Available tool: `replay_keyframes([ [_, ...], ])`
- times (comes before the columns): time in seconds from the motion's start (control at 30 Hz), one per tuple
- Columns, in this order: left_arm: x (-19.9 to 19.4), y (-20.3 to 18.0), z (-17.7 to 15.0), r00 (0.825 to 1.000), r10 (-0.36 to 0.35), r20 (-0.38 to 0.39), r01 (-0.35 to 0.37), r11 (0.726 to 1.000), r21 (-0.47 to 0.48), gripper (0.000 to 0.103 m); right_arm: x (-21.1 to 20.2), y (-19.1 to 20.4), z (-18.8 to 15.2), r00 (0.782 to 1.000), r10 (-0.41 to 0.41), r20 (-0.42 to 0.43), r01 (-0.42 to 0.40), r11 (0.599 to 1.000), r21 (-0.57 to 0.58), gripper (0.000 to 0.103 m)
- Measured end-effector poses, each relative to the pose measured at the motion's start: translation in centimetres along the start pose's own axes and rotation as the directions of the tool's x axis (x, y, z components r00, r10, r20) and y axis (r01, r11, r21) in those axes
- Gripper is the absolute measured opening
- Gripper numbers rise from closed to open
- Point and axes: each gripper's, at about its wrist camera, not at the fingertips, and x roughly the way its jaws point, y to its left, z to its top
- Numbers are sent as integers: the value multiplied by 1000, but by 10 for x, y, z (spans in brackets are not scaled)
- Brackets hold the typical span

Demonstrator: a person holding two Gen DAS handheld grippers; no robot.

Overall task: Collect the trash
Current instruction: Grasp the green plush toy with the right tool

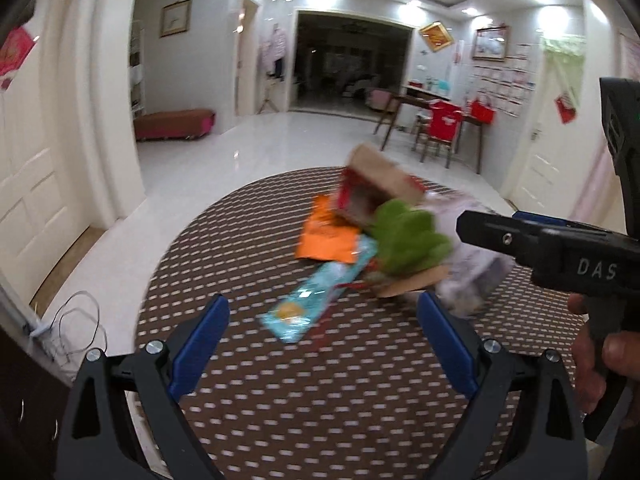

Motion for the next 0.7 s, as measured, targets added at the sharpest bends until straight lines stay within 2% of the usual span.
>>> replay_keyframes([
  [0.13, 11, 23, -1, 999, 31, -25, -31, 999, -10, 93, 31, 21, 7, 999, -27, -33, 25, 998, -62, 92],
  [0.2, 15, 27, -1, 999, 37, -36, -37, 999, -3, 93, 53, 30, 10, 996, -64, -57, 58, 994, -95, 81],
  [0.27, 19, 29, -1, 998, 45, -47, -45, 999, 11, 93, 69, 35, 9, 991, -101, -90, 90, 988, -124, 40],
  [0.33, 25, 29, -1, 997, 51, -58, -49, 998, 28, 93, 76, 37, 5, 986, -131, -99, 117, 983, -141, 27],
  [0.37, 28, 30, -1, 997, 52, -61, -50, 998, 38, 93, 73, 34, 2, 989, -116, -95, 104, 987, -124, 18],
  [0.43, 35, 30, 2, 996, 54, -68, -51, 997, 51, 93, 59, 26, 0, 995, -55, -79, 50, 996, -70, 14],
  [0.57, 51, 24, 9, 995, 55, -86, -48, 995, 86, 93, 26, 5, 2, 1000, -12, -15, 12, 1000, -10, 13],
  [0.7, 76, 10, 17, 988, 49, -148, -26, 988, 152, 93, -12, -17, 0, 999, 14, 44, -16, 999, 41, 13],
])
